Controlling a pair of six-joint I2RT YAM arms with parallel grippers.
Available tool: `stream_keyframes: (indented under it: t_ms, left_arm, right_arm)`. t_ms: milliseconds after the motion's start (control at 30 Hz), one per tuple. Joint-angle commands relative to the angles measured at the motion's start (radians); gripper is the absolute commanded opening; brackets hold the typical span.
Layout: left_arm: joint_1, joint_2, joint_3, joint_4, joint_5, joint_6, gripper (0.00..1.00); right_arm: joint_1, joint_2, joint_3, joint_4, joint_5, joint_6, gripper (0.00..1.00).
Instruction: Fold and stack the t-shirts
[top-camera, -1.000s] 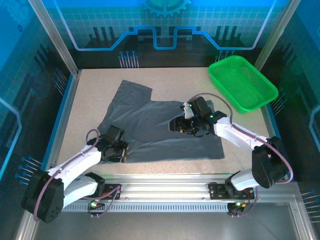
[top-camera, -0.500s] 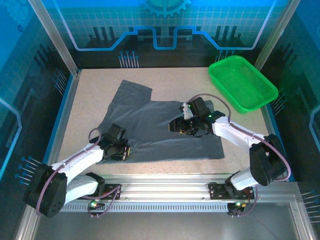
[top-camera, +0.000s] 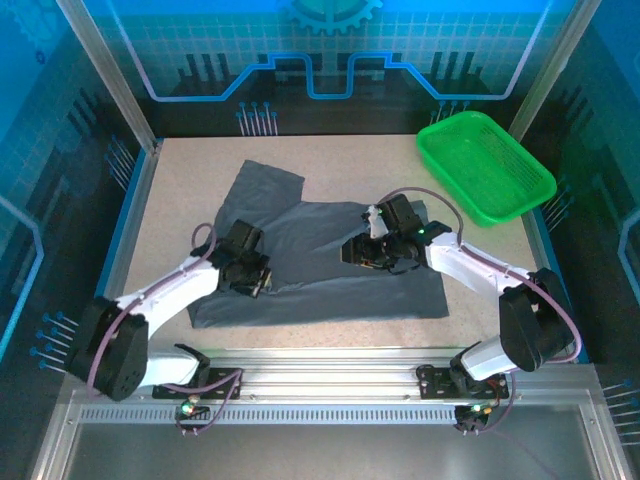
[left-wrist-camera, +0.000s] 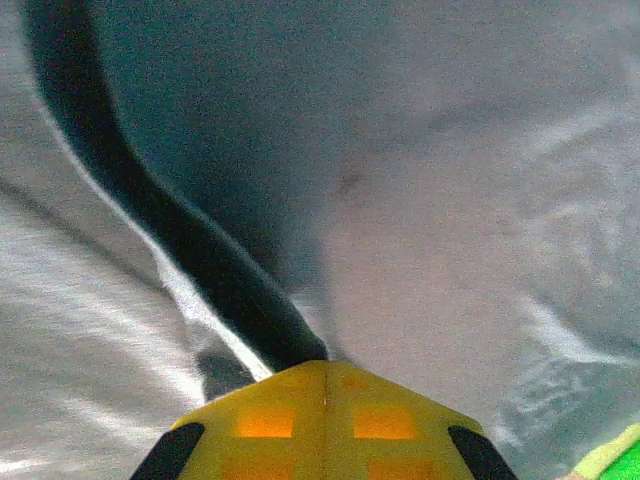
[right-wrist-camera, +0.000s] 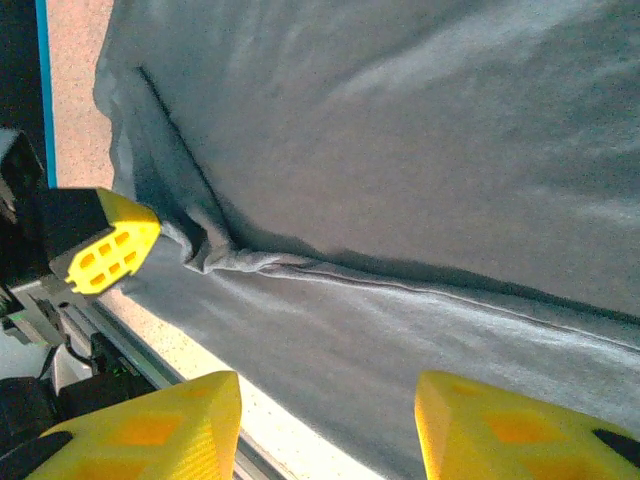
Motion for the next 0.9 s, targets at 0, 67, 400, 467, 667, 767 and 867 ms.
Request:
stream_keyframes:
  t_ms: [0, 67, 400, 467, 667, 767, 867]
  left_arm:
    - [-0.007, 0.102, 0.133, -0.081, -0.019, 0.195, 0.0]
    - [-0.007, 0.174, 0.214, -0.13, -0.028, 0.268, 0.0]
    - [-0.014, 0.379, 0.397, -0.184, 0.007, 0.462, 0.0]
    - [-0.021, 0.402, 0.425, -0.208, 0.009, 0.497, 0.0]
    - [-0.061, 0.463, 0.509, -0.253, 0.028, 0.601, 0.0]
    - [-0.078, 0.505, 0.547, -0.286, 0.023, 0.659, 0.0]
    - [-0.085, 0.535, 0.576, -0.315, 0.009, 0.709, 0.0]
  right_arm:
    - [-0.018, -0.012, 0.017, -0.026, 0.0, 0.009, 0.5]
    - [-0.022, -0.015, 0.019, -0.033, -0.003, 0.007, 0.5]
    - [-0.041, -0.031, -0.004, -0.053, -0.005, 0.009, 0.49]
    - [-0.042, -0.031, -0.007, -0.054, -0.007, 0.008, 0.49]
    - [-0.044, -0.011, -0.008, -0.048, -0.006, 0.013, 0.49]
    - [-0.044, 0.002, 0.0, -0.046, -0.011, 0.015, 0.48]
    - [-0.045, 0.009, 0.006, -0.045, -0.012, 0.014, 0.48]
